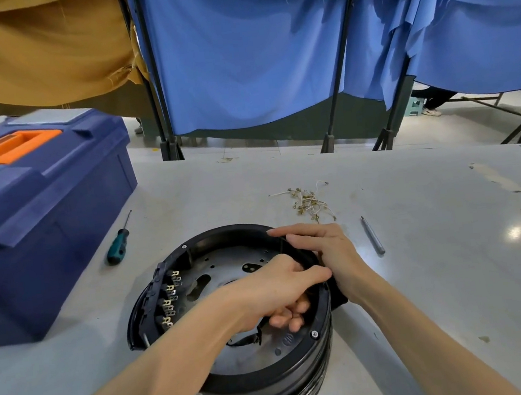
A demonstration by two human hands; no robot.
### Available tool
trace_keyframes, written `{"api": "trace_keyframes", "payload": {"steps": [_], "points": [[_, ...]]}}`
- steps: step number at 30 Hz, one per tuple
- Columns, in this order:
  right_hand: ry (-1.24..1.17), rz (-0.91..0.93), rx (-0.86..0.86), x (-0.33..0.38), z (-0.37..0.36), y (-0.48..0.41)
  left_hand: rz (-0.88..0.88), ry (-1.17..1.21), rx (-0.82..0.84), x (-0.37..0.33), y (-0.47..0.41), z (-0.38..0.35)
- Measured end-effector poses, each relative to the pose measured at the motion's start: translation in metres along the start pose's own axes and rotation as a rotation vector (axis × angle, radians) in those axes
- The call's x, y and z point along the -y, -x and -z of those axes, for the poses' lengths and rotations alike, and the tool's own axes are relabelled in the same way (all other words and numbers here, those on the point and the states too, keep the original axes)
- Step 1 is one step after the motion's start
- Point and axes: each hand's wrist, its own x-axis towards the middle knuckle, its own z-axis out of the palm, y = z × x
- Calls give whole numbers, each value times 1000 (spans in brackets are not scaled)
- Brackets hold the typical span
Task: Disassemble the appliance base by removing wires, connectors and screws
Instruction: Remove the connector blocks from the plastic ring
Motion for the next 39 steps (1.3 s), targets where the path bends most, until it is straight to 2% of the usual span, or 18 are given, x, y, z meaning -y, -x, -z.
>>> {"api": "trace_keyframes", "payload": {"steps": [4,8,13,16,20,24,30,35,39], "points": [[4,-13,-5,0,0,0,0,-79,-132,-1,-5,-5],[2,-25,-14,0,1,0,-95,-189,-276,3,-10,-11],[-21,-30,-12,1,0,0,-116,-71,-270,3,-10,-14],[-47,-56,1,1,0,-1,-128,131,-293,-3,-10,-15],[-52,-67,-7,2,-1,1,-161,67,-345,-4,-9,-9],[-55,-53,-3,2,0,2,-167,180,-304,-7,-3,-6],[48,-92,7,5,3,1,-269,278,-359,-11,4,2],[298,137,12,31,13,2,-235,279,-438,-8,2,5],[319,224,98,47,14,6,-310,368,-350,-13,6,5]]}}
